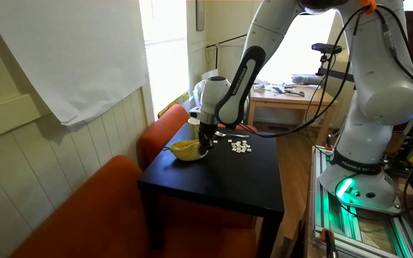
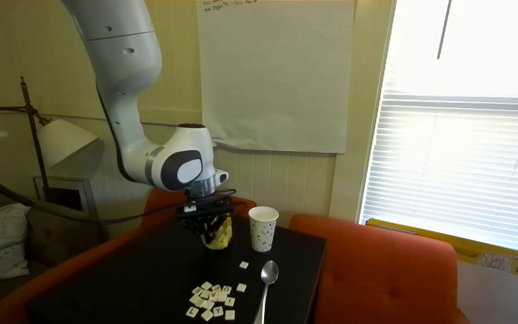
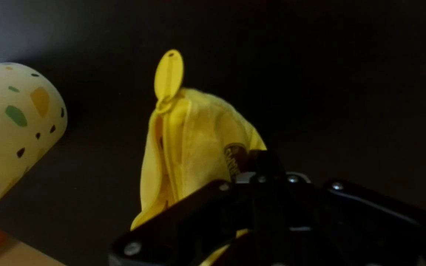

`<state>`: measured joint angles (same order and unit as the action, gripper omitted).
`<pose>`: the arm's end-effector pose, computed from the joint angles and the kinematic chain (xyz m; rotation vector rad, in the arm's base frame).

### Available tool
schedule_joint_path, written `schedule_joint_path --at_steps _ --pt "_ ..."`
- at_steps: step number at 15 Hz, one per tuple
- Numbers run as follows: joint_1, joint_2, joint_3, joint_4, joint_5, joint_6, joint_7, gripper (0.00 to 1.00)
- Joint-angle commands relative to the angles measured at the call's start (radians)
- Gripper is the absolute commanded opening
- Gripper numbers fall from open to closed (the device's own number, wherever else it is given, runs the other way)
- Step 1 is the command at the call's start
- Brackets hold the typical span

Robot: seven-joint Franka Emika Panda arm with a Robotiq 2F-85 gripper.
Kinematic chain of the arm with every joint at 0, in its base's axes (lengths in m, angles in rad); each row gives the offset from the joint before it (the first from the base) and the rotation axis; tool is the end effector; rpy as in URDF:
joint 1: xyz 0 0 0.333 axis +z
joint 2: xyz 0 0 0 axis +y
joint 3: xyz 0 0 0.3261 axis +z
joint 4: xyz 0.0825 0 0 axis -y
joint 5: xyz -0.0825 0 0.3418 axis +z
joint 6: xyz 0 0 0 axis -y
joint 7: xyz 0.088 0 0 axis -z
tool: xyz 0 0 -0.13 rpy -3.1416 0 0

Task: Push the yellow bag slightly to the left

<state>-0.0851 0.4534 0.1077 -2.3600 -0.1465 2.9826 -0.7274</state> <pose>0.5134 0.0229 0.1813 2.7885 1.3090 0.2583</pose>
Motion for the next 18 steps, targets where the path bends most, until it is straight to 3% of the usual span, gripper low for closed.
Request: schedule_joint_path --at_steps 1,7,12,18 --pt "0.048 0.037 -0.062 0.032 -0.087 0.065 0.059 0.00" --pt "0.191 0.070 -0.217 0.077 -0.210 0.161 0.156 0.00" --pt "0.278 0.091 -0.300 0.101 -0.263 0.190 0.216 0.00" --pt "0.237 -0.045 -0.250 0.028 -0.291 -0.019 0.212 0.00"
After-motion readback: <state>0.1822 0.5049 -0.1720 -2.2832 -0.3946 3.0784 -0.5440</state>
